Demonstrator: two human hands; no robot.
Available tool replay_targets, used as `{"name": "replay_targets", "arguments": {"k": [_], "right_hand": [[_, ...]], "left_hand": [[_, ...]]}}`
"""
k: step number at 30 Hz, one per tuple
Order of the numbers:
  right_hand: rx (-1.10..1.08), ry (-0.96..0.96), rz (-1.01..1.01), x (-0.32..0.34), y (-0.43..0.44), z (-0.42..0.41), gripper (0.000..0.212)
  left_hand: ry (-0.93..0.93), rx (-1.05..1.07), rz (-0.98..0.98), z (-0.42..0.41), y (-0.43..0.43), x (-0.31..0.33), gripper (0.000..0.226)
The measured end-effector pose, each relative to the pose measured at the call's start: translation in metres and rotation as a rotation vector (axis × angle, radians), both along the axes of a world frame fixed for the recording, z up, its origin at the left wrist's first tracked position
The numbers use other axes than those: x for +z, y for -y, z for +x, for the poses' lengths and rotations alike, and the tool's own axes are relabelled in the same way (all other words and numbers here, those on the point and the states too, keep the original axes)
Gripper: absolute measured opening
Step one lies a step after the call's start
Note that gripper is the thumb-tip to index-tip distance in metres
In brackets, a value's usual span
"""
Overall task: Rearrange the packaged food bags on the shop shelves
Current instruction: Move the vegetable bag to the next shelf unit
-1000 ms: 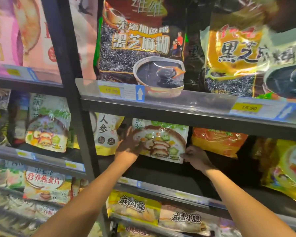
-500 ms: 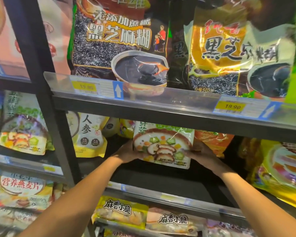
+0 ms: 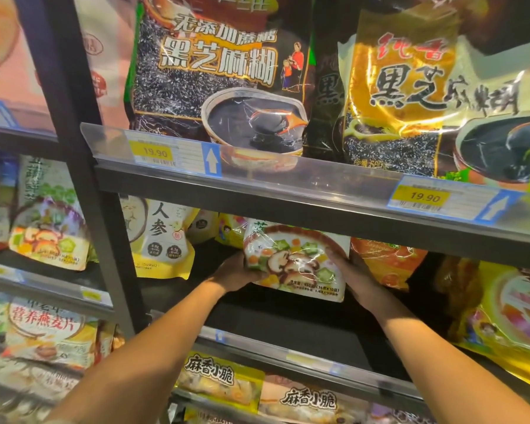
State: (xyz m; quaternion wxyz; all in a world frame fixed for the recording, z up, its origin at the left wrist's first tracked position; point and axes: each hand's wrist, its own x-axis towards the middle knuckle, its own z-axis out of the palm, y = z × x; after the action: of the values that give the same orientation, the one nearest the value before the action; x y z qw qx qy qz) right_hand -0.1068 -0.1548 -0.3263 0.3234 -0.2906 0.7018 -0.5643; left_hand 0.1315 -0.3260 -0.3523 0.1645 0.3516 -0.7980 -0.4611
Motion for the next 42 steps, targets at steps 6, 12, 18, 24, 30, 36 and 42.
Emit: {"name": "replay_targets", "arguments": {"k": [6, 12, 18, 24, 30, 36, 42], "right_hand": [[-0.045, 0.043, -0.028, 0.010, -0.005, 0.010, 0.088], [-0.033, 0.042, -0.109, 0.019, -0.024, 0.030, 0.091], [-0.133, -0.014, -0.063, 0.027, -0.049, 0.066, 0.078], [-0.282, 0.008, 0.083, 0.022, -0.082, 0.086, 0.081], [-0.229, -0.016, 0.013, 0.032, -0.130, 0.152, 0.075], [-0.303, -0.033, -0.013, 0.023, -0.179, 0.215, 0.038], [-0.404, -0.004, -0.033, -0.004, -0.226, 0.259, 0.042]], "left_hand": [[-0.031, 0.022, 0.015, 0.005, -0.004, 0.010, 0.062], [-0.037, 0.086, 0.046, 0.018, -0.015, 0.020, 0.072], [-0.063, 0.065, 0.002, 0.052, -0.032, 0.022, 0.078], [-0.068, -0.015, 0.042, 0.085, -0.048, 0.033, 0.057], [-0.070, -0.128, 0.107, 0.119, -0.071, 0.032, 0.064], [-0.029, -0.231, 0.140, 0.152, -0.104, 0.018, 0.089], [-0.065, -0.271, 0.193, 0.172, -0.133, -0.018, 0.078]]}}
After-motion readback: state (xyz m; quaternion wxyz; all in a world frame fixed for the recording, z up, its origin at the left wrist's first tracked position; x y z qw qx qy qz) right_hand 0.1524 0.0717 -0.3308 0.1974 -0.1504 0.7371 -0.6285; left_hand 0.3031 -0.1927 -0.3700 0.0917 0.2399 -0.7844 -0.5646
